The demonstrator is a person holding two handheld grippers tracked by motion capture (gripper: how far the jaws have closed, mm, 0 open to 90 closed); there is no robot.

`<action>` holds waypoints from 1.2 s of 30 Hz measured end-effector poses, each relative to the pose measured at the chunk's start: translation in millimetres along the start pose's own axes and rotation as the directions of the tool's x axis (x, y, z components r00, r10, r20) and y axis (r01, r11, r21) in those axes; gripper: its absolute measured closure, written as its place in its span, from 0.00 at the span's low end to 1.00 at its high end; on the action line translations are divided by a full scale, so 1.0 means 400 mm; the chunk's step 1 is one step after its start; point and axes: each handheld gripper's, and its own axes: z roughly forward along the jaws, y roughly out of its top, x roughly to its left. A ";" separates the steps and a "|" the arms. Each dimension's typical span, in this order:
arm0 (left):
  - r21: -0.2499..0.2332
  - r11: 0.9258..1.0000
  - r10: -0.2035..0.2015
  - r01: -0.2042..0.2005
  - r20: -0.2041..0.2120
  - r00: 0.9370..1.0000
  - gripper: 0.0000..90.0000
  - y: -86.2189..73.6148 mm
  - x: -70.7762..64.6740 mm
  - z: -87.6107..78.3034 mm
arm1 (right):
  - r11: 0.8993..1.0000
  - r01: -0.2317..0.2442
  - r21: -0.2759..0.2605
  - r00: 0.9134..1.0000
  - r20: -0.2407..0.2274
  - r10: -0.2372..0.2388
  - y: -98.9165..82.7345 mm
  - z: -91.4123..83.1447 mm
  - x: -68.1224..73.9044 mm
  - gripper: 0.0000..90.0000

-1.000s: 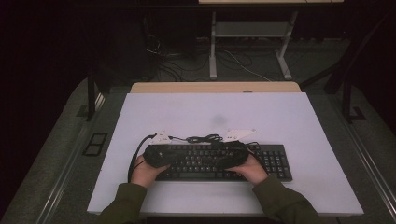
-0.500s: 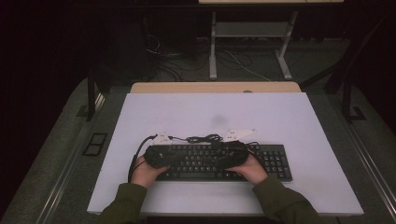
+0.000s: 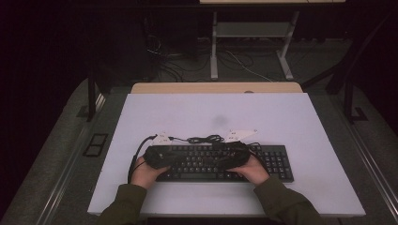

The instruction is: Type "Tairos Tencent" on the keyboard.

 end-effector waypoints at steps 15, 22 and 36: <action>-0.025 0.999 -0.025 0.025 -0.015 1.000 0.85 -0.006 0.003 -0.018 | 1.000 -0.013 -0.018 1.000 -0.001 0.013 0.002 0.000 -0.007 0.21; -0.039 0.998 -0.047 0.046 -0.032 0.998 0.66 -0.010 0.002 -0.028 | 1.000 0.002 0.006 1.000 -0.021 -0.001 0.002 0.003 -0.006 0.20; -0.061 0.997 -0.049 0.045 -0.065 0.997 0.35 -0.014 -0.009 -0.038 | 0.999 0.028 0.042 0.997 -0.066 -0.026 0.005 0.010 0.022 0.33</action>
